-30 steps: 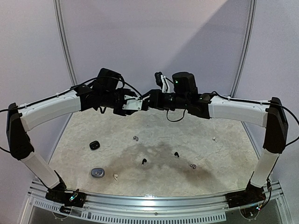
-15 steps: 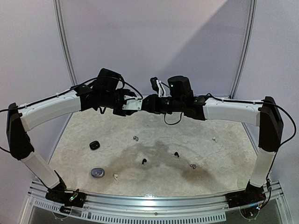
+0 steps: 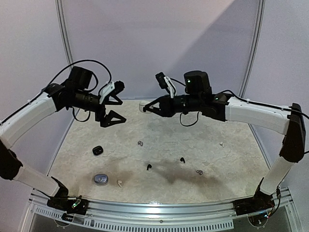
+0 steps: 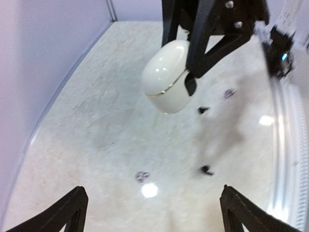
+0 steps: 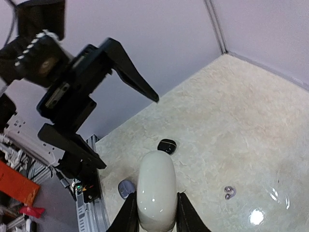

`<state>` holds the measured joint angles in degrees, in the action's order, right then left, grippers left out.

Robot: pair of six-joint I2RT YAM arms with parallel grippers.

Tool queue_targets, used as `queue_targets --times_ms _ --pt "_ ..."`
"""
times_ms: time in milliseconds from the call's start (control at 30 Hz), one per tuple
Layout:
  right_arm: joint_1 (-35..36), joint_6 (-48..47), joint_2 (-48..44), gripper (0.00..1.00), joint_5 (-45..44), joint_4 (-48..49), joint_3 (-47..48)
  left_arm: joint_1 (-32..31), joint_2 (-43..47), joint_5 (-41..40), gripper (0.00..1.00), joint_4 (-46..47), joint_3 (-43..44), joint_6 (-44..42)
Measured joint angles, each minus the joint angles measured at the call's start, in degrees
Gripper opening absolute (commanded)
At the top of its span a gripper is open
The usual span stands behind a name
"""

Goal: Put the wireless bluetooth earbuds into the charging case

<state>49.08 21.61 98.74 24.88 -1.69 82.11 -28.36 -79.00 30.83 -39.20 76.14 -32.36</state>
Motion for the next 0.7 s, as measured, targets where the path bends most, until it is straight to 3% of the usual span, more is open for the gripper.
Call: queue_targets --times_ms 133,233,400,567,700 --pt "0.00 -8.07 -4.59 0.00 5.88 0.42 0.11 -0.44 7.54 10.78 0.80 6.27 -7.61 13.03" --pt "0.00 -11.76 -5.49 0.00 9.35 1.22 0.92 -0.90 10.19 16.87 0.76 18.45 -15.15 24.22" --pt "0.37 -14.91 -5.49 0.00 11.56 2.80 0.98 -2.38 9.22 20.50 0.67 38.18 -21.88 37.24" --pt "1.66 -16.41 -5.46 0.00 11.89 4.22 0.98 -4.35 8.41 21.29 0.55 53.70 -24.02 44.76" --pt "2.08 -16.63 -5.46 0.00 11.91 4.81 0.98 -6.03 7.69 22.08 0.41 59.04 -24.02 46.40"
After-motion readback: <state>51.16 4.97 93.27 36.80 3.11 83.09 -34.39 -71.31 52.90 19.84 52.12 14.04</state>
